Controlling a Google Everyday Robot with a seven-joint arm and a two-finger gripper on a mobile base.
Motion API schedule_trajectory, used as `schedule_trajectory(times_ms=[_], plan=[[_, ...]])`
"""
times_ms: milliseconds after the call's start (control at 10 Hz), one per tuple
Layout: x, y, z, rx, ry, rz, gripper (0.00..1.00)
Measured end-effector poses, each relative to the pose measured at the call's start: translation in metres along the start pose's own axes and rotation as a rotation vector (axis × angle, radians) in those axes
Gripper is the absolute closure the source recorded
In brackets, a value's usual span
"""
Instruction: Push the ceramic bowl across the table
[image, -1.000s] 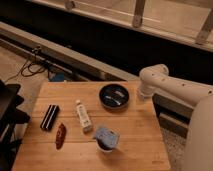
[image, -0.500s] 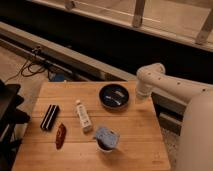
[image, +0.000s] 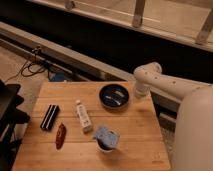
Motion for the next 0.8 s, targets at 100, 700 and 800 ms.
schedule_trajectory(times_ms=[100,700,800], plan=[[0.001,0.000,0.000,0.004,0.003,0.009,0.85],[0.068,-0.022,0.048,0.037,-0.023,0.251,0.85],[0.072,-0.025,0.052,0.060,-0.039,0.251,0.85]])
